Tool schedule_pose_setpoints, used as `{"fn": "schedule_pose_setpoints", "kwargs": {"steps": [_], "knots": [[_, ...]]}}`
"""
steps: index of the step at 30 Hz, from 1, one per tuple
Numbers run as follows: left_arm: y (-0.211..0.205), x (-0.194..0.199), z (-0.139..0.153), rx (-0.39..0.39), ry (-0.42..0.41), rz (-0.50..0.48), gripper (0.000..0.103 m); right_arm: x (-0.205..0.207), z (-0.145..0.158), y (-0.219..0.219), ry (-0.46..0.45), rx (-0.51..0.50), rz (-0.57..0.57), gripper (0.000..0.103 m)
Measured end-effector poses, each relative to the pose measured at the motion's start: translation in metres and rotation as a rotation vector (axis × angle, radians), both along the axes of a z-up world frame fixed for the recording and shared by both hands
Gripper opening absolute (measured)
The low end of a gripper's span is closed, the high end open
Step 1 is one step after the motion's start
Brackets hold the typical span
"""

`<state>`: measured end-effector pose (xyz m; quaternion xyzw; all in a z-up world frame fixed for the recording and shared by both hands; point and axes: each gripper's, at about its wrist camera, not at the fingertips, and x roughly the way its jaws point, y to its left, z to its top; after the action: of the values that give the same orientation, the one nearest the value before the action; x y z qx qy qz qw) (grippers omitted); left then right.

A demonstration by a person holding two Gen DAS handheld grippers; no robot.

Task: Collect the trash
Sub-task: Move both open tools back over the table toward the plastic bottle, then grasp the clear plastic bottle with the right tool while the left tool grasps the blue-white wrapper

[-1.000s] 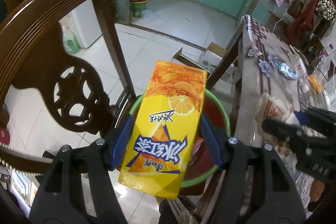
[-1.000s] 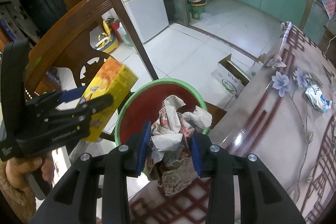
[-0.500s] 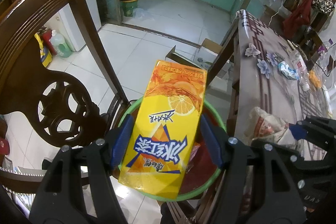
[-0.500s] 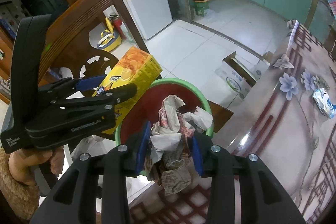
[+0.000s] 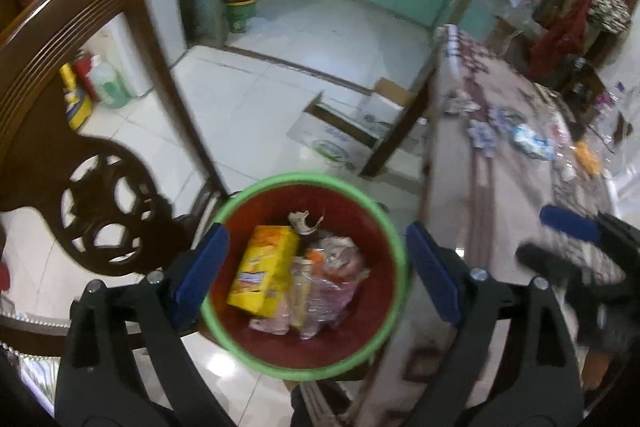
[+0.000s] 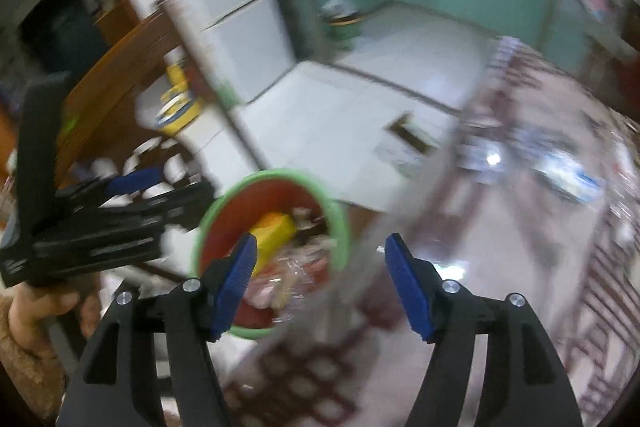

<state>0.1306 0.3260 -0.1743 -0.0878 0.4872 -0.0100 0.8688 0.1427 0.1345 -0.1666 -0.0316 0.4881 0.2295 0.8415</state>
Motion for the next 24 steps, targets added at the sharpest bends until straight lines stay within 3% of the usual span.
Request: {"fn": "schedule_pose_setpoints", "kwargs": {"steps": [7,10,16,20,24], "knots": [[-0.094,0.022,0.010,-0.043,-0.026,-0.186,0.088,0.025,0.022,-0.165,-0.045,-0.022,-0.401,0.065],[-0.141,0.029,0.009,-0.055,-0.033,-0.241,0.088,0.053,0.026,-0.227,-0.061,-0.047,-0.492,0.066],[-0.216,0.048,-0.006,-0.045,0.003,-0.317,0.088,0.138,-0.003,-0.300,-0.028,-0.090,-0.533,0.071],[-0.250,0.075,-0.006,-0.029,-0.011,-0.342,0.090,0.188,-0.039,-0.316,0.062,-0.087,-0.501,0.071],[-0.280,0.116,-0.011,0.009,-0.024,-0.450,0.095,0.219,-0.065,-0.323,0.096,-0.094,-0.437,0.071]]}}
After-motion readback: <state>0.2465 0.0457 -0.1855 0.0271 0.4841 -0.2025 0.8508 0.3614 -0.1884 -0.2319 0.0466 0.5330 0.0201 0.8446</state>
